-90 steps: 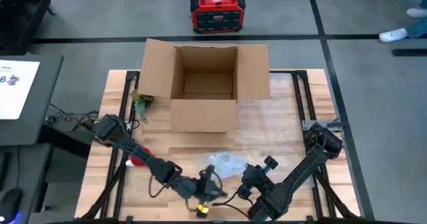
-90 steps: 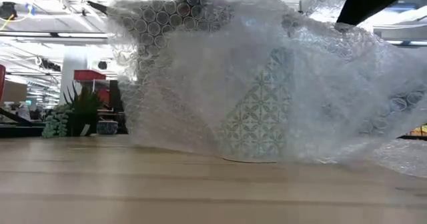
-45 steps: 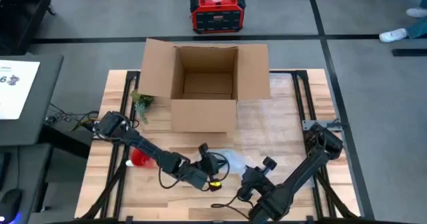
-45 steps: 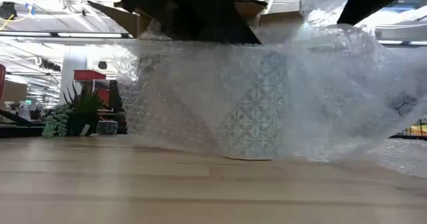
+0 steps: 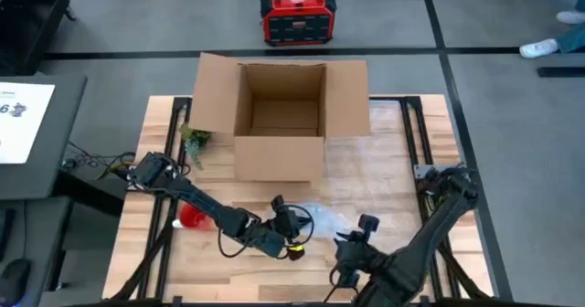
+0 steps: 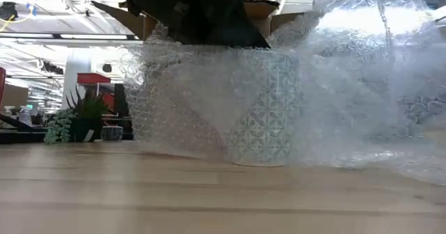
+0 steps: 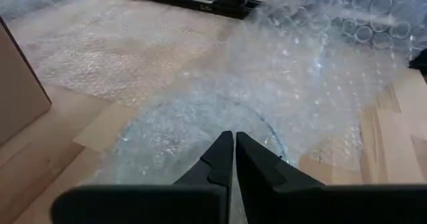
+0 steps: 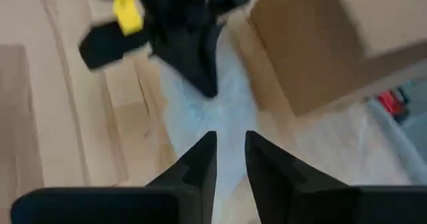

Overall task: Wrap mug
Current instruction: Pack the white mug with the bubble wrap

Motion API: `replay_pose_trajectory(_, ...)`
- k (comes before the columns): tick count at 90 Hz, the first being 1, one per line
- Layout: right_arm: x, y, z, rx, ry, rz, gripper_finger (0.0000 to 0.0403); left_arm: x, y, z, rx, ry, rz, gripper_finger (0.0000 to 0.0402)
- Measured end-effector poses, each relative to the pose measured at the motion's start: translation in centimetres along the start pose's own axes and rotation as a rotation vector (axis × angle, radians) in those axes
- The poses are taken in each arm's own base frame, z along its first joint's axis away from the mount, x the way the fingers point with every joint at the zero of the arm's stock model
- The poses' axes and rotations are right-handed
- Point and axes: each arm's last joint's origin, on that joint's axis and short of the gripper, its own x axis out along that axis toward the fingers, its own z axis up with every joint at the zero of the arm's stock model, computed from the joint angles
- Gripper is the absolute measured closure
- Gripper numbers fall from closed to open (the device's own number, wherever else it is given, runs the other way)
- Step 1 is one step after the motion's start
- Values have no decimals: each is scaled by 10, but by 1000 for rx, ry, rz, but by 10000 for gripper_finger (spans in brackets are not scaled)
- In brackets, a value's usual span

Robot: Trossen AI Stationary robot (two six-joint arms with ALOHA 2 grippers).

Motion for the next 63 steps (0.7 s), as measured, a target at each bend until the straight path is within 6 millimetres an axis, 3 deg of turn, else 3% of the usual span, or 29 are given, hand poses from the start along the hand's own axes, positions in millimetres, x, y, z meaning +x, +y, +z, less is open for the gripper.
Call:
replay_pose_trajectory(16, 20, -17, 23, -71, 41, 58, 371, 0, 0, 0, 0, 3, -5, 402)
replay_pose_trajectory(28, 59, -18, 34, -148, 97, 190, 399, -1, -2, -1, 3, 4, -10, 402)
replay_pose_trajectory(49, 130, -32, 30, -168, 209, 342, 402, -6, -6, -4, 16, 8, -26, 402)
replay_pose_trajectory(63, 162, -40, 22, -131, 234, 445, 402, -8, -7, -6, 36, 15, -29, 402)
